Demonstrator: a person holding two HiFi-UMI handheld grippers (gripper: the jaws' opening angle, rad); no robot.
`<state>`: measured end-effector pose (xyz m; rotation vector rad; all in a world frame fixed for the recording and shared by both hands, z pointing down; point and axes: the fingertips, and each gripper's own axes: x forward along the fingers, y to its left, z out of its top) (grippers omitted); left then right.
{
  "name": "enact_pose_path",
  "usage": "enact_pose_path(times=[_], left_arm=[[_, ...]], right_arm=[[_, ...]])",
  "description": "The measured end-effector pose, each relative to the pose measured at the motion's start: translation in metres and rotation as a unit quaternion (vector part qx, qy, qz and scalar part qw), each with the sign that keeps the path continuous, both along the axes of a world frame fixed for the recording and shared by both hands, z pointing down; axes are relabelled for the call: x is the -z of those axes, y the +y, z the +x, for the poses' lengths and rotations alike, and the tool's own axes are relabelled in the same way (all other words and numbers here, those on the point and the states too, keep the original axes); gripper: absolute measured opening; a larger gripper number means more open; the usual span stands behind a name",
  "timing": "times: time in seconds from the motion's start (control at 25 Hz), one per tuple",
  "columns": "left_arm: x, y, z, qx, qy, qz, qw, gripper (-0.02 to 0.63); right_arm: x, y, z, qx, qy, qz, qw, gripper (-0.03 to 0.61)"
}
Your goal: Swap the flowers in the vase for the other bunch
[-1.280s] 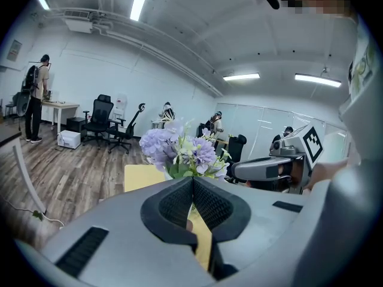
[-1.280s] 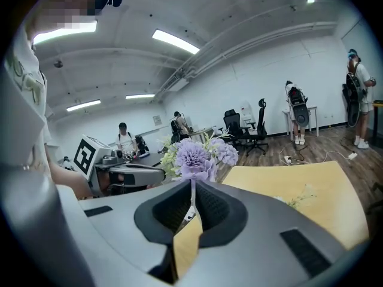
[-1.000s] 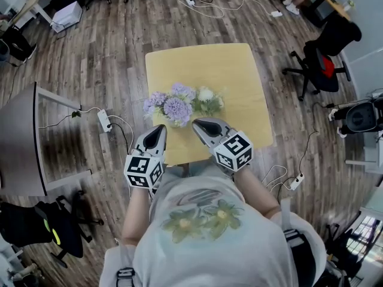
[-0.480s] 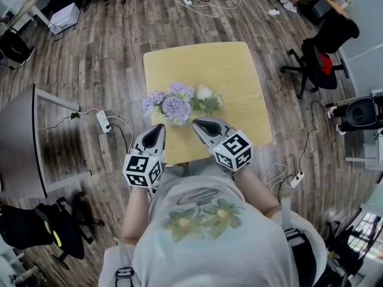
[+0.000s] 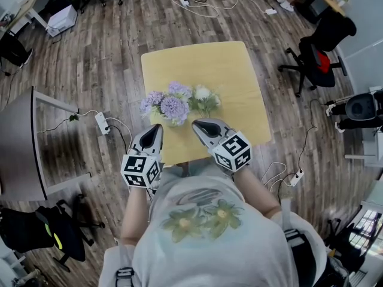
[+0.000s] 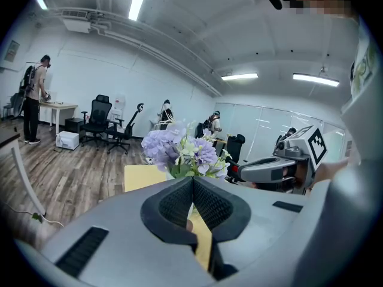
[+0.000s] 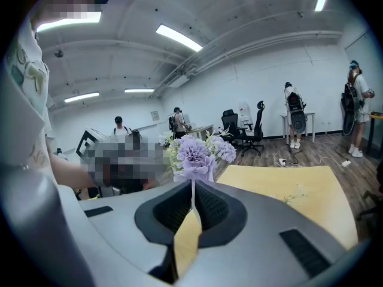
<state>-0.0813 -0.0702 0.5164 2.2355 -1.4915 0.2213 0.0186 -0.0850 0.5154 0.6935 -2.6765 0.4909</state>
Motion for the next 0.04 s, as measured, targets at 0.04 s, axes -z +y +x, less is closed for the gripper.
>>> enact_pose_path(times=[0.04], left_arm=[[0.0, -0.0002, -0.0007, 0.0, 0.0, 0.0, 1.0, 0.018]], right_arm=[[-0.0002, -0.0001, 0.0002, -0.001, 0.0, -0.001, 1.0, 0.049]])
